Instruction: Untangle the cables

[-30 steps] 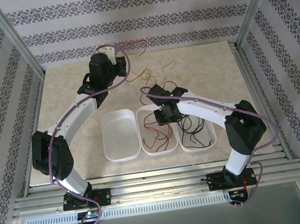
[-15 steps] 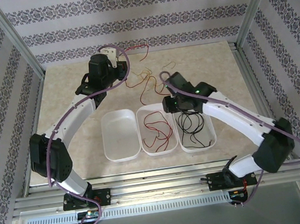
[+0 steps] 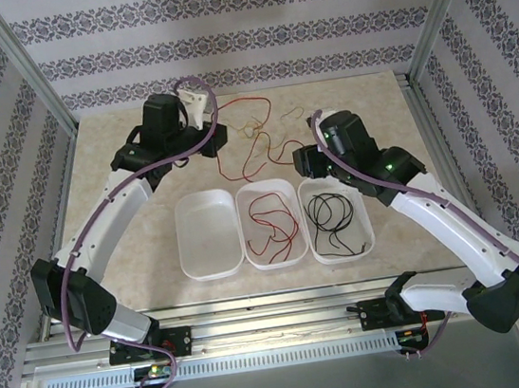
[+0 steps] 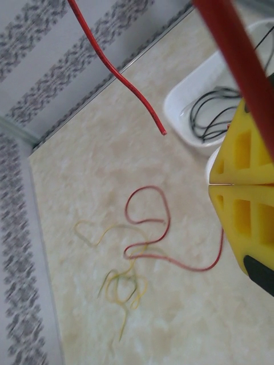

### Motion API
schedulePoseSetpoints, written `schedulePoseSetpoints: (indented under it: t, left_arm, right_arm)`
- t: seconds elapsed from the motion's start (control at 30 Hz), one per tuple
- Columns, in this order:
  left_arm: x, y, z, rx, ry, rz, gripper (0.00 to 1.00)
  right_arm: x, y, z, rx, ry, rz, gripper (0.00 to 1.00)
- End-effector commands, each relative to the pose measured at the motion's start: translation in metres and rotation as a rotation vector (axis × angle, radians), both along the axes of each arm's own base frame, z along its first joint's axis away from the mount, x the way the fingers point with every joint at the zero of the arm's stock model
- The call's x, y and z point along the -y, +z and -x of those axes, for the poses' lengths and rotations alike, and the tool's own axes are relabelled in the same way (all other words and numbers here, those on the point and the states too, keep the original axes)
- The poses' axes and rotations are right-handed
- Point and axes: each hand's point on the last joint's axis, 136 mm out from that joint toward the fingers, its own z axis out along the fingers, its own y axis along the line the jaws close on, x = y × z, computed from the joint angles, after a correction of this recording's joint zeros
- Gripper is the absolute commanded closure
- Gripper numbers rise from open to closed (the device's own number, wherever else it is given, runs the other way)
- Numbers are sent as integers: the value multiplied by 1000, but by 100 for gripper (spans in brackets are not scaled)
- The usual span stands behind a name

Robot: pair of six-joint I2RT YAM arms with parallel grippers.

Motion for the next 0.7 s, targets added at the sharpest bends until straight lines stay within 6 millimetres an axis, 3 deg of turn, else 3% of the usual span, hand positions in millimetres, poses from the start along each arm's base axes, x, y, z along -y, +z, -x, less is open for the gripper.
schedulePoseSetpoints:
  t: [0.0, 0.2, 0.43, 0.57, 0.67]
  left_arm:
    - [14, -1, 38, -86, -132, 10, 100]
    - [28, -6, 56, -132, -207, 21, 100]
    - [42, -13, 63, -175, -270, 48, 100]
    - [48, -17, 68, -203, -317, 57, 100]
    - [51, -22, 69, -222, -335, 60, 100]
  right_arm:
    - [-6, 45, -3, 147, 95, 14, 44]
    - [-16, 67, -6, 208, 168, 22, 44]
    - [-32, 68, -8, 192, 234, 5, 47]
    - [-36, 65, -10, 185, 249, 7, 54]
    - [-40, 63, -7, 174, 273, -5, 65]
